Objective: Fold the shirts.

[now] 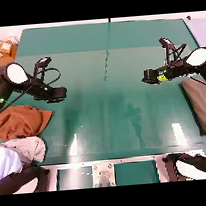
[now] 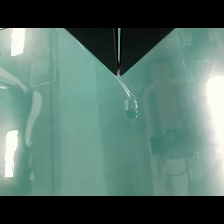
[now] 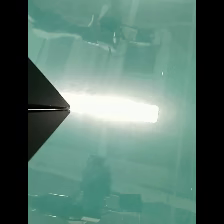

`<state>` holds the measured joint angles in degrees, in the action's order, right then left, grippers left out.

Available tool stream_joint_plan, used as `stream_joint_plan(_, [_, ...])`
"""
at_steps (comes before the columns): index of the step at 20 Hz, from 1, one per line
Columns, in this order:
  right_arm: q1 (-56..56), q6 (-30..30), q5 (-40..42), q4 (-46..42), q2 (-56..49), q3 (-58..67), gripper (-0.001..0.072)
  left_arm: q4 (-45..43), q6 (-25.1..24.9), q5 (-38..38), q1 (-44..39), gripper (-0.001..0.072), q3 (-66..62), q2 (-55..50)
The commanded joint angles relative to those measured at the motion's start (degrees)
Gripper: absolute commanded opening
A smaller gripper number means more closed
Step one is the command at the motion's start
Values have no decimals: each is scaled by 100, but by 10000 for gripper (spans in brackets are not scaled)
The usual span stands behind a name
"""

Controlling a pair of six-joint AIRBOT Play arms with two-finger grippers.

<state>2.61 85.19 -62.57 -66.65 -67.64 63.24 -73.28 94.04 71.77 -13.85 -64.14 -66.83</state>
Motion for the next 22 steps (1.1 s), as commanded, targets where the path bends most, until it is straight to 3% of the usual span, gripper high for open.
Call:
stream_joint_plan(1, [4, 2, -2, 0, -2, -2, 17, 0, 2, 0, -2, 26, 2, 4])
stream_joint_plan(4, [4, 2, -2, 0, -2, -2, 18, -269, 0, -22, -2, 32, 2, 4])
stream_joint_plan(5, [4, 2, -2, 0, -2, -2, 17, -623, 4, -20, -2, 303, 2, 4])
stream_joint_plan(6, [4, 2, 0, 0, -2, -2, 18, -1180, 142, -9, -2, 720, 2, 4])
stream_joint_plan(8, [4, 2, -2, 0, -2, -2, 18, -2428, 503, -4, 61, 720, 15, -2])
stream_joint_plan(10, [4, 2, -2, 0, -2, -2, 18, -2955, 507, -74, 328, 720, 188, -13])
stream_joint_plan(15, [4, 4, 0, 0, -2, -2, 18, -3322, 787, 17, 1716, 720, 1174, -24])
stream_joint_plan(20, [4, 2, 0, 0, -2, -2, 18, -3202, 905, -660, 2608, 720, 2068, -24])
stream_joint_plan(21, [4, 2, 0, 0, -2, -2, 18, -3165, 901, -780, 2638, 608, 2124, -24])
stream_joint_plan(22, [4, 2, 0, 0, -2, -2, 18, -3099, 896, -835, 2643, 319, 2120, -24])
